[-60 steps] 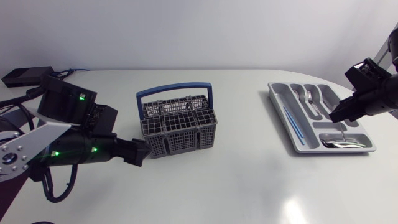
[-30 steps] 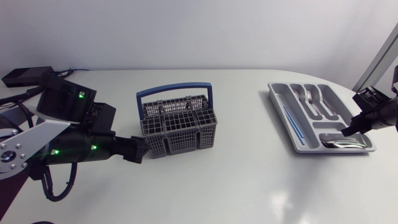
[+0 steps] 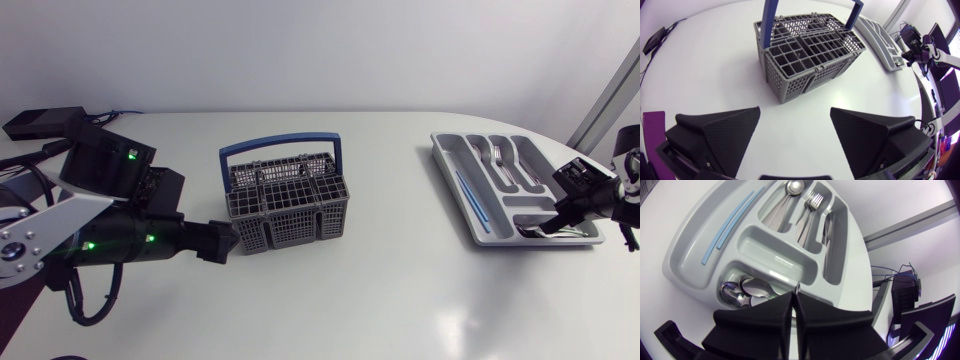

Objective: Unload the cutlery basket into the drawer organizer.

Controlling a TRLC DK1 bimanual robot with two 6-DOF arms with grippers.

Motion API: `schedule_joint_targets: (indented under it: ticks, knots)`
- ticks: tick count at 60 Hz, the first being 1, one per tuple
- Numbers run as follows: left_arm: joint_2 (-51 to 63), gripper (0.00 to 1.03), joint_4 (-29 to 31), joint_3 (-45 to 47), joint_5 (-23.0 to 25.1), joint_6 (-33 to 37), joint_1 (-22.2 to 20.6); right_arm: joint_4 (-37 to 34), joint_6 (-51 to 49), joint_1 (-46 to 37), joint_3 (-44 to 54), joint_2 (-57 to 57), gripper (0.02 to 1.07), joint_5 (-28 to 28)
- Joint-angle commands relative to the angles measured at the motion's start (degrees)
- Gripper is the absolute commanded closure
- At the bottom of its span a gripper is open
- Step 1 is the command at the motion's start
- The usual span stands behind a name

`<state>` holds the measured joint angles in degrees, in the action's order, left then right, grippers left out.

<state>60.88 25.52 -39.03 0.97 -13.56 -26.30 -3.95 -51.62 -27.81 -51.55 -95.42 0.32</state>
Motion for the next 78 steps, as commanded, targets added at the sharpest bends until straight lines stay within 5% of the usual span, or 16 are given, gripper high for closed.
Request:
schedule_joint_targets:
  ticks: [1,19,23,33,54,78]
  knots:
    - [-0.85,0.05,0.32,-0.26,-0.36,-1.12,0.73,1.92,-2.17,0.48,3.03,-1.09,0.99,0.65]
    - [-0.77,0.05,0.23,0.18,-0.36,-0.85,1.87,4.3,-3.14,1.18,5.32,-0.82,0.71,1.88]
    - [-0.85,0.05,0.23,0.44,-0.36,-0.76,2.05,4.3,-3.14,1.27,5.76,-0.47,0.51,2.32]
    - [-1.03,0.05,0.23,0.88,-0.36,-0.68,2.31,4.3,-3.14,1.71,6.81,0.58,0.21,3.02]
    - [-1.2,0.05,-1.52,2.38,-0.36,-0.59,5.65,-0.71,1.43,5.93,9.36,13.85,0.08,2.5]
    - [2.4,0.05,-6.53,3.61,-0.18,-0.24,10.13,-16.45,17.95,26.58,8.13,24.66,0.08,0.83]
